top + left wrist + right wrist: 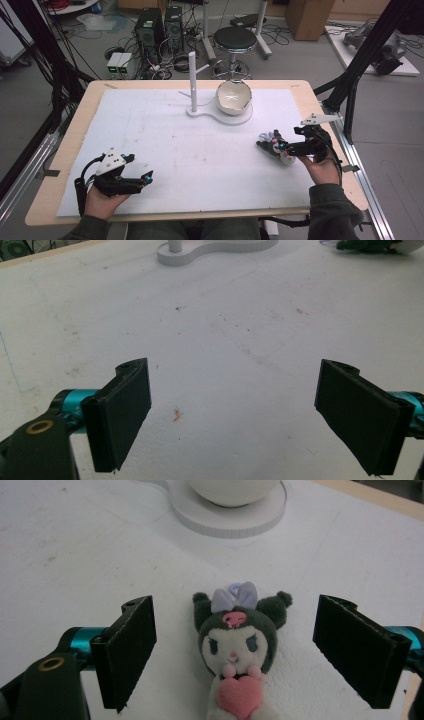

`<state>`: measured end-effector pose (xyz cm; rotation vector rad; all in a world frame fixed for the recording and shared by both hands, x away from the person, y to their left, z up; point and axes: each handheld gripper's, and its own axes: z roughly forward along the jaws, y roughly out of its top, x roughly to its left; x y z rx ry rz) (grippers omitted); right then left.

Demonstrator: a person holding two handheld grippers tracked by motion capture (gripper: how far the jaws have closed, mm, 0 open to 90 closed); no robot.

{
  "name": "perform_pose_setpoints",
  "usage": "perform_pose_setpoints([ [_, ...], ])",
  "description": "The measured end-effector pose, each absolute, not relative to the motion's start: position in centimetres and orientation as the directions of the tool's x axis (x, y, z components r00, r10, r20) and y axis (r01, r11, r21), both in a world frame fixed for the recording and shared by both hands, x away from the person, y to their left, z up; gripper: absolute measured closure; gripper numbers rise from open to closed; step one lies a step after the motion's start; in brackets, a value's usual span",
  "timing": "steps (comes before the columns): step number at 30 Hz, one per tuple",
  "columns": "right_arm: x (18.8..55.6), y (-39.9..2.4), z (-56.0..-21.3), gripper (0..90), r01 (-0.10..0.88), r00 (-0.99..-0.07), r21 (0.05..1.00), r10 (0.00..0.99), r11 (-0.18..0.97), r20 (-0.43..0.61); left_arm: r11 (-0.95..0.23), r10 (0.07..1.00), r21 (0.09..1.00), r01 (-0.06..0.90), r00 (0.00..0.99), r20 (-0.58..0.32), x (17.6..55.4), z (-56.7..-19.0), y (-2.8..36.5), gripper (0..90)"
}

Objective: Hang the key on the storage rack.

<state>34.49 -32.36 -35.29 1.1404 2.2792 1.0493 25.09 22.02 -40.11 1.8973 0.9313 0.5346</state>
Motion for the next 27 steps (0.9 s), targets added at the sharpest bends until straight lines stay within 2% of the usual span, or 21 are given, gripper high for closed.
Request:
perform_pose_setpoints([
  [9, 35.1, -33.3, -37.3, 17.3, 0.566, -0.573, 0.734, 0.819, 0.374, 0.024, -0.284, 0.787, 0.879, 0.383, 0.617, -0.014, 25.0, -40.1, 22.0, 15.2],
  [15, 35.5, -33.5, -38.6, 19.0, 0.593, -0.572, 0.698, 0.820, 0.403, 0.013, -0.288, 0.784, 0.878, 0.382, 0.621, -0.013, 25.1, -40.2, 22.0, 15.2],
  [27, 36.3, -32.9, -40.1, 29.6, 0.627, -0.582, 0.637, 0.813, 0.449, 0.000, -0.292, 0.784, 0.877, 0.382, 0.620, -0.009, 25.2, -40.2, 22.1, 15.2],
])
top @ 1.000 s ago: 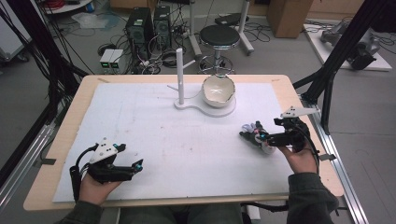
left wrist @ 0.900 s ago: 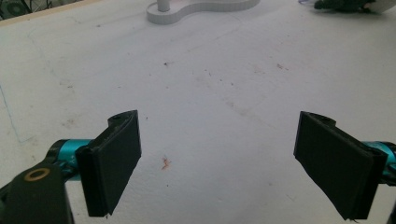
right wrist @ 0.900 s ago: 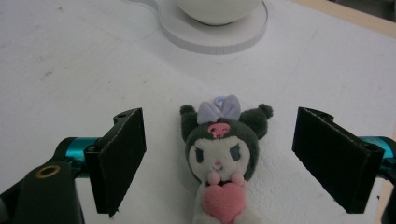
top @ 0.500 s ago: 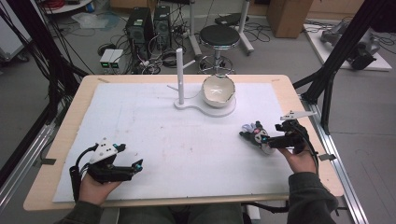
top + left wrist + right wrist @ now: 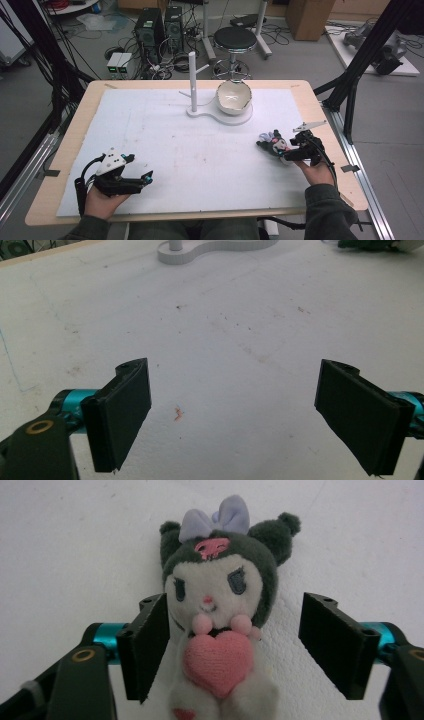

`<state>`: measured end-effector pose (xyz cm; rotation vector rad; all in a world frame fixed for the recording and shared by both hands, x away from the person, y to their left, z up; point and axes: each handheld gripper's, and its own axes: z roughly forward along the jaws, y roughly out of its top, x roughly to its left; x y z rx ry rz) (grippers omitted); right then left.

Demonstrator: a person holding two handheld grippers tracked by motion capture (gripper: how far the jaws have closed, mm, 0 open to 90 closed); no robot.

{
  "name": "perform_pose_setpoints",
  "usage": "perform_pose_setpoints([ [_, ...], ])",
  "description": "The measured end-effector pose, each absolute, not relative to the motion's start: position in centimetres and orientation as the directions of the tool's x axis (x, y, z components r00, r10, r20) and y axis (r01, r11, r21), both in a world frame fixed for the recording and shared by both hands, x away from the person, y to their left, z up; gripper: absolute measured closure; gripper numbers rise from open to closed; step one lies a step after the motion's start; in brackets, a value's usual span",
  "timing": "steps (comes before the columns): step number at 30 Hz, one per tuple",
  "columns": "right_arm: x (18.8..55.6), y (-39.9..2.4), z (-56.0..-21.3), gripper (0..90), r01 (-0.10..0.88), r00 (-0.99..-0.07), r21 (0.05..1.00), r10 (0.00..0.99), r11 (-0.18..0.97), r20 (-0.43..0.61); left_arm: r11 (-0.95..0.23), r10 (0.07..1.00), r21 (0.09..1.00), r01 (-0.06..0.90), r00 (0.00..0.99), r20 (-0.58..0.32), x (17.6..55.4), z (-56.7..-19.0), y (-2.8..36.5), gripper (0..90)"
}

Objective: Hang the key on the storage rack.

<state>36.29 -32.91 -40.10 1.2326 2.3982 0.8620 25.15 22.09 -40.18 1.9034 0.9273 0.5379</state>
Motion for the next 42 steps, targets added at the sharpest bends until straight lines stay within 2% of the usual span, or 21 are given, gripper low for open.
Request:
perform_pose_setpoints([
  [2, 36.5, -32.6, -40.4, 33.2, 0.637, -0.583, 0.616, 0.812, 0.463, -0.007, -0.290, 0.785, 0.877, 0.383, 0.619, -0.010, 25.2, -40.2, 22.1, 15.2],
  [10, 36.7, -32.3, -40.6, 37.7, 0.639, -0.600, 0.601, 0.800, 0.480, -0.002, -0.288, 0.785, 0.878, 0.382, 0.620, -0.012, 25.1, -40.1, 22.1, 15.2],
  [17, 36.7, -32.1, -40.7, 34.2, 0.638, -0.616, 0.588, 0.787, 0.497, 0.002, -0.284, 0.787, 0.879, 0.383, 0.617, -0.014, 25.2, -40.2, 22.1, 15.2],
  [29, 36.8, -32.2, -40.7, 50.6, 0.641, -0.634, 0.582, 0.772, 0.500, 0.034, -0.285, 0.787, 0.879, 0.381, 0.617, -0.012, 25.2, -40.1, 22.1, 15.2],
  [42, 36.9, -32.1, -38.3, 53.8, 0.632, -0.654, 0.618, 0.750, 0.468, 0.099, -0.281, 0.791, 0.881, 0.381, 0.611, -0.012, 25.2, -40.1, 22.4, 15.2],
])
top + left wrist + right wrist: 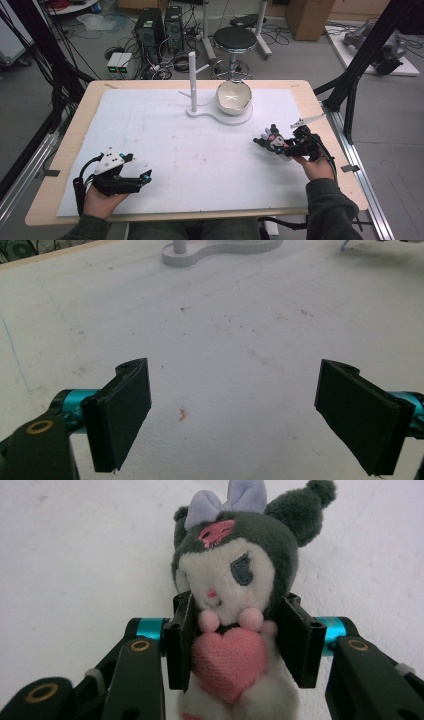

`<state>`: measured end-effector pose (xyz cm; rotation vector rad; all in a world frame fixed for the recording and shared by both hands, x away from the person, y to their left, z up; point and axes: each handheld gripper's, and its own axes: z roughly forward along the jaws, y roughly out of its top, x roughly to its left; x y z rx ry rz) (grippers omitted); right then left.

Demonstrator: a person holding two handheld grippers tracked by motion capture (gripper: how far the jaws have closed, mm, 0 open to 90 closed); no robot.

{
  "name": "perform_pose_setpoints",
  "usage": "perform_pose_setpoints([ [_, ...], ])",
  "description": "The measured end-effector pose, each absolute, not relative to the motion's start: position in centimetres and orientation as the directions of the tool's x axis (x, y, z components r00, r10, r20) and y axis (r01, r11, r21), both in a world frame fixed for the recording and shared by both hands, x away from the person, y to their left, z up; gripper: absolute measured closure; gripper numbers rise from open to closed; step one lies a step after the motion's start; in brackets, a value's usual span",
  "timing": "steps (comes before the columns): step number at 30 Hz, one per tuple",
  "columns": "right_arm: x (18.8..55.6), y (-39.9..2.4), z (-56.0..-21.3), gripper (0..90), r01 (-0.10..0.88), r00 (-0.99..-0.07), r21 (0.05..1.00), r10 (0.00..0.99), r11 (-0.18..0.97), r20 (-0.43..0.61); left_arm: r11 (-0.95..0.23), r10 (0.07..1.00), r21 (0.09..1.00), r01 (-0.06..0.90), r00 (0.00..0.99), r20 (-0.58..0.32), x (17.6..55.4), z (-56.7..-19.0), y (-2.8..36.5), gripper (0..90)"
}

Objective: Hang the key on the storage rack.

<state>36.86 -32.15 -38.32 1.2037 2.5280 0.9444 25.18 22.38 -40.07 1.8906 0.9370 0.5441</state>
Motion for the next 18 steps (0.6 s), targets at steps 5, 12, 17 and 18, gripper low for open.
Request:
perform_pose_setpoints([
  [5, 36.8, -31.6, -37.0, 54.1, 0.620, -0.675, 0.630, 0.727, 0.467, 0.125, -0.277, 0.792, 0.882, 0.381, 0.610, -0.015, 25.1, -40.1, 22.4, 15.2],
  [12, 36.8, -30.4, -35.0, 54.0, 0.590, -0.709, 0.658, 0.690, 0.468, 0.145, -0.277, 0.793, 0.882, 0.381, 0.608, -0.014, 25.2, -40.0, 22.5, 15.2],
  [17, 37.0, -29.6, -34.0, 54.1, 0.575, -0.725, 0.670, 0.673, 0.470, 0.150, -0.274, 0.794, 0.882, 0.383, 0.607, -0.017, 25.2, -40.0, 22.6, 15.2],
  [18, 37.0, -29.3, -33.7, 54.1, 0.572, -0.727, 0.674, 0.669, 0.468, 0.152, -0.271, 0.796, 0.883, 0.384, 0.605, -0.020, 25.2, -40.1, 22.6, 15.2],
])
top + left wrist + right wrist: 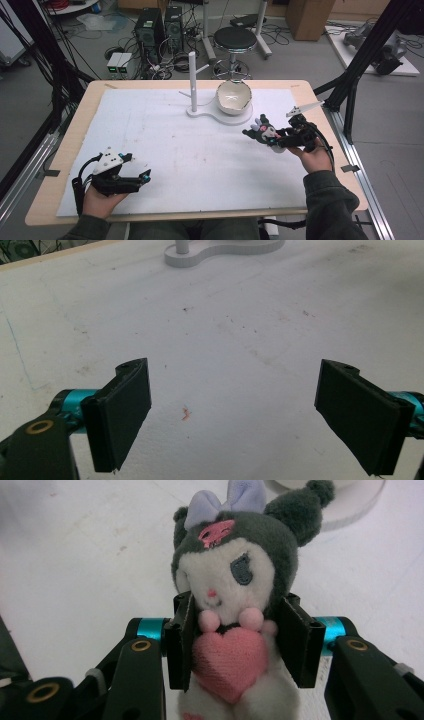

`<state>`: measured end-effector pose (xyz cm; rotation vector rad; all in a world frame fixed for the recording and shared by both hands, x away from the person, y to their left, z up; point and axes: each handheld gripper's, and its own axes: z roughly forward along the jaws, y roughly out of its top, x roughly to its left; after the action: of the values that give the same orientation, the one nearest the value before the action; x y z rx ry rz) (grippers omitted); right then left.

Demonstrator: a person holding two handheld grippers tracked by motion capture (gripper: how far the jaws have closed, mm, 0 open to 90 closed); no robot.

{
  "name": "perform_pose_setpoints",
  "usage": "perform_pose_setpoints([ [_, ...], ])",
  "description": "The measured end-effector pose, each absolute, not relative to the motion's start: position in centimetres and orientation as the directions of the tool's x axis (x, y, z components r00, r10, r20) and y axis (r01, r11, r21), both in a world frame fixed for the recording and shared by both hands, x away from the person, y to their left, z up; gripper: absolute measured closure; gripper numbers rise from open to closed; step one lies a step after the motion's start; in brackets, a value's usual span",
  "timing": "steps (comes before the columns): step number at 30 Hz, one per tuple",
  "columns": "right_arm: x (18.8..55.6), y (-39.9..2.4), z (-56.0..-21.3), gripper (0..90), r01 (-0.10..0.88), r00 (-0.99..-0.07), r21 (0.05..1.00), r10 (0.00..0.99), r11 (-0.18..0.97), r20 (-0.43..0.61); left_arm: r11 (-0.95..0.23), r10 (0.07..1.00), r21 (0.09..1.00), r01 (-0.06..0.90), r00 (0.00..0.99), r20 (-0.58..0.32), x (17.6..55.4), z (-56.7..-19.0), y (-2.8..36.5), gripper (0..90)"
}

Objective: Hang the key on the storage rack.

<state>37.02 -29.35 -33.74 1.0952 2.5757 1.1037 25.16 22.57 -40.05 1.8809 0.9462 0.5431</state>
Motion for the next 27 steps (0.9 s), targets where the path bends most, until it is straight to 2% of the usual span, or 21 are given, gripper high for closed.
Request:
perform_pose_setpoints([
  [27, 38.5, -25.2, -30.0, 54.0, 0.519, -0.787, 0.710, 0.590, 0.475, 0.181, -0.274, 0.797, 0.881, 0.385, 0.604, -0.016, 25.2, -40.1, 22.8, 15.2],
])
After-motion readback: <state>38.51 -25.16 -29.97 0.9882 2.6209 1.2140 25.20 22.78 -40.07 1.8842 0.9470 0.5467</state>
